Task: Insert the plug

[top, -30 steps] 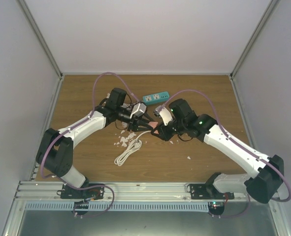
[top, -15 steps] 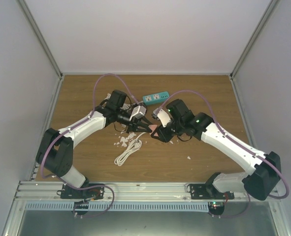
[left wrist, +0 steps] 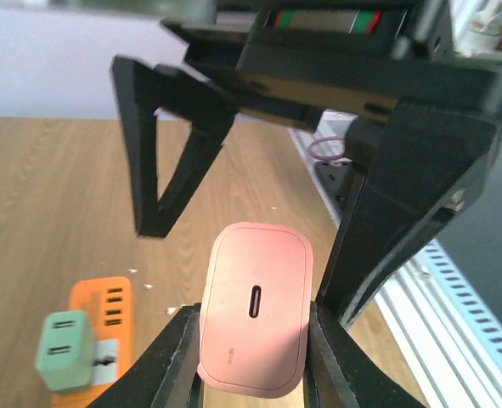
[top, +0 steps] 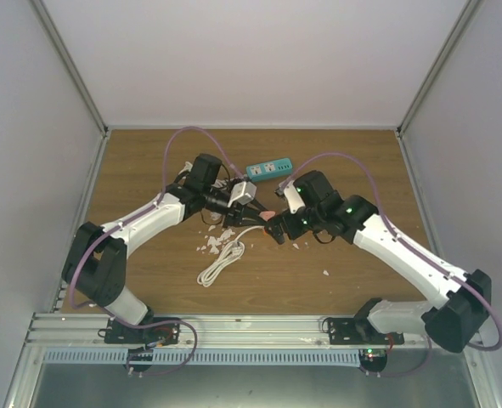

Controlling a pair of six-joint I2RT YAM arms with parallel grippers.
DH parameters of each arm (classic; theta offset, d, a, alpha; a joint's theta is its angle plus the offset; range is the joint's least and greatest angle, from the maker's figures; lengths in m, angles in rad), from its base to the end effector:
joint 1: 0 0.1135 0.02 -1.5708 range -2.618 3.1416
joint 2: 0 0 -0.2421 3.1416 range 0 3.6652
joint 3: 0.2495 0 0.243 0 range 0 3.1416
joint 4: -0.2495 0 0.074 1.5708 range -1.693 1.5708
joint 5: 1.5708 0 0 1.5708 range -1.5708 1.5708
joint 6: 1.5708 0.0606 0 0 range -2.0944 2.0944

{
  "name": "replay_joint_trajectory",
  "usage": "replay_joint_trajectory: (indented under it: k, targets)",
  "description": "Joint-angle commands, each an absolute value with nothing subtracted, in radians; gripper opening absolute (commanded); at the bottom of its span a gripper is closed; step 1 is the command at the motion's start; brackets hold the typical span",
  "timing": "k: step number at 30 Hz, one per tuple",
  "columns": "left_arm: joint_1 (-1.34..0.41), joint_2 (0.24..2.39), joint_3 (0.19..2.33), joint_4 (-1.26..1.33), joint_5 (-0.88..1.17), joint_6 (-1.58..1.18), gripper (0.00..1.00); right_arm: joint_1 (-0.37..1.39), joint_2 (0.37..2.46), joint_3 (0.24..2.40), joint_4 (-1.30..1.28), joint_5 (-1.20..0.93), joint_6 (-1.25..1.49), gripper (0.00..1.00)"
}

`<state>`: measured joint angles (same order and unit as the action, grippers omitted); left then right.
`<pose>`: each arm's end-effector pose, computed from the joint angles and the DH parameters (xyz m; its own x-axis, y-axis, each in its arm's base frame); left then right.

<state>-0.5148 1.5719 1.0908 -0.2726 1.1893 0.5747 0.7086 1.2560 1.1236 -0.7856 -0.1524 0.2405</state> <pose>0.2571 -0.2100 0.2337 -0.0801 0.2778 -0.9573 0.9720 -0.1908 -0.1367 0.1973 0.1812 0.2657 -0.7557 -0.3376 -0.5612 -0.5490 0.7937 0.2618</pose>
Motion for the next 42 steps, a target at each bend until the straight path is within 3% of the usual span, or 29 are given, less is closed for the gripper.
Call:
replay_joint_trajectory:
  k: [1,11,18,42]
  targets:
    - [-0.56,1.585,1.09,-0.22,1.073,0.484,0.0,0.621,1.159,1.149,-0.679,0.112,0.359,1.0]
    - [-0.613,1.805,1.191,-0.198,0.65,0.314,0.0,0.486,0.994,1.096,-0.786,0.525,0.561,1.0]
    - [-0.623,1.744,1.126,-0.088,0.489,0.247,0.0,0.436,0.995,1.085,-0.767,0.479,0.545,1.0]
    - [-0.634,1.864,1.163,-0.032,0.485,0.366,0.0,0.395,1.048,1.08,-0.731,0.381,0.495,1.0]
